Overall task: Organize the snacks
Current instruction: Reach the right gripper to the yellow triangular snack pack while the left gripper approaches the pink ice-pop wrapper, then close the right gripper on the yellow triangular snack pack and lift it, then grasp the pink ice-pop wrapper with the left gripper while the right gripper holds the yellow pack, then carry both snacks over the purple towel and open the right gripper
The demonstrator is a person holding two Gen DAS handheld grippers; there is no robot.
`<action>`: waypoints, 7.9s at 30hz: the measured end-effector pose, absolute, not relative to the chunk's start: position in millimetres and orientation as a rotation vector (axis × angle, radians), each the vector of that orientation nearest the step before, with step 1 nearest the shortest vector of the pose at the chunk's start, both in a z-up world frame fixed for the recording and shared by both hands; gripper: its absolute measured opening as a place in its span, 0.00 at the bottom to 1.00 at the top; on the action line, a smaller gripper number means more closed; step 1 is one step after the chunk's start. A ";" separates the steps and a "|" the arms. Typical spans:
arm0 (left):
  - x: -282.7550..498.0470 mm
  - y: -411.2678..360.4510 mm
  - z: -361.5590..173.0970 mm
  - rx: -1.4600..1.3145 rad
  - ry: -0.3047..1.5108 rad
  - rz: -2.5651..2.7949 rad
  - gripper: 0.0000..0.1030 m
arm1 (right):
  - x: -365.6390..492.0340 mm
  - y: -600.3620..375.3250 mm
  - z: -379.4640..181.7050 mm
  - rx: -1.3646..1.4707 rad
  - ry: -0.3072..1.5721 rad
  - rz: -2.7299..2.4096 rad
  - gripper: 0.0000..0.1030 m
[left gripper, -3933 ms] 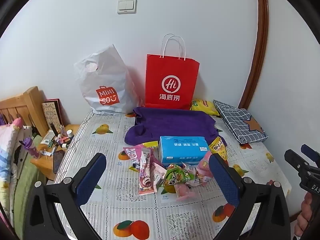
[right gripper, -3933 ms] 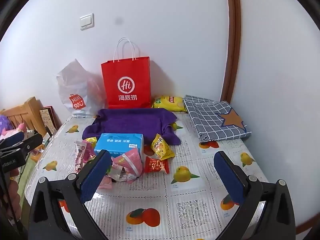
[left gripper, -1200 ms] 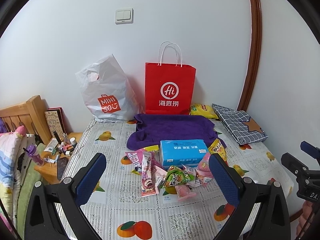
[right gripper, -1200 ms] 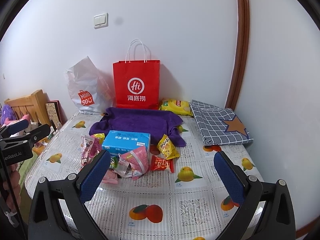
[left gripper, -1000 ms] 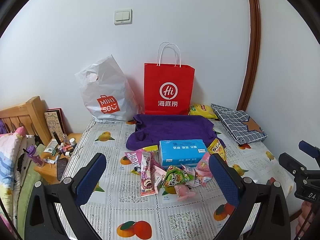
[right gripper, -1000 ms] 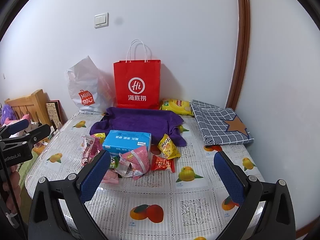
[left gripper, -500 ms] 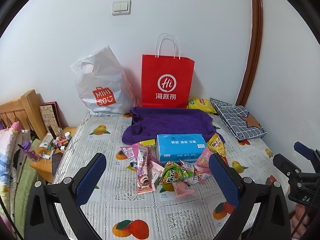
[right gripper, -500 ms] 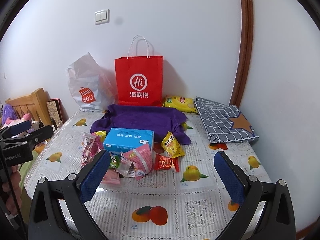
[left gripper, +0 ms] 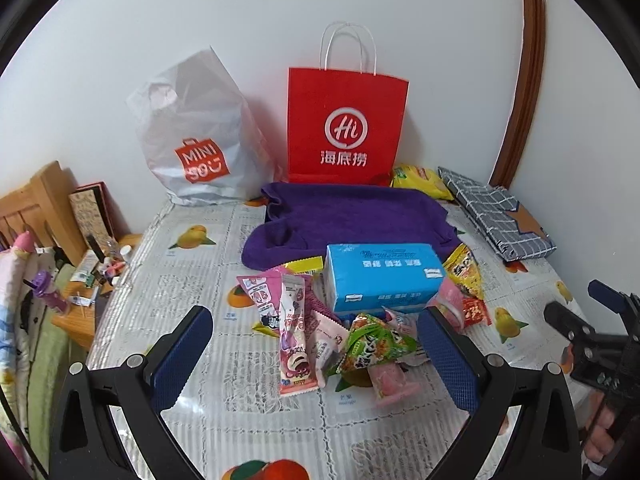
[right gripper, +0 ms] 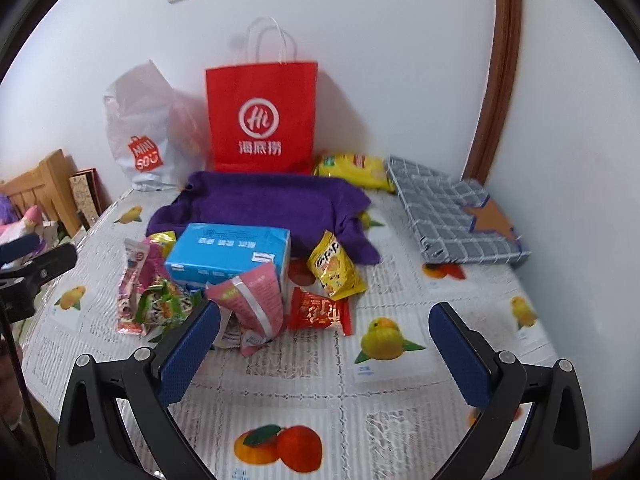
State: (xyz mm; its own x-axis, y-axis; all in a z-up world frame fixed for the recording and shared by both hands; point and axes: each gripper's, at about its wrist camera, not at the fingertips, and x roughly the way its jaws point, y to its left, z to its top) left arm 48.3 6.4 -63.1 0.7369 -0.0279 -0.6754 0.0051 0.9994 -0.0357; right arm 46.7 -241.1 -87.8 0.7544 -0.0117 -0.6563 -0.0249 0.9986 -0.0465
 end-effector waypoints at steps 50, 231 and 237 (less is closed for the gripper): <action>153.0 49.4 -183.8 -0.051 0.950 -0.188 0.99 | 187.2 -243.0 -215.4 -0.077 0.872 -0.002 0.41; 170.5 1.0 -27.6 -0.149 0.809 -0.358 0.22 | 170.9 -185.6 -38.8 -0.063 0.601 0.244 0.37; 215.1 4.3 -17.0 -0.140 0.800 -0.339 0.22 | 216.8 -174.0 -19.9 -0.085 0.560 0.241 0.37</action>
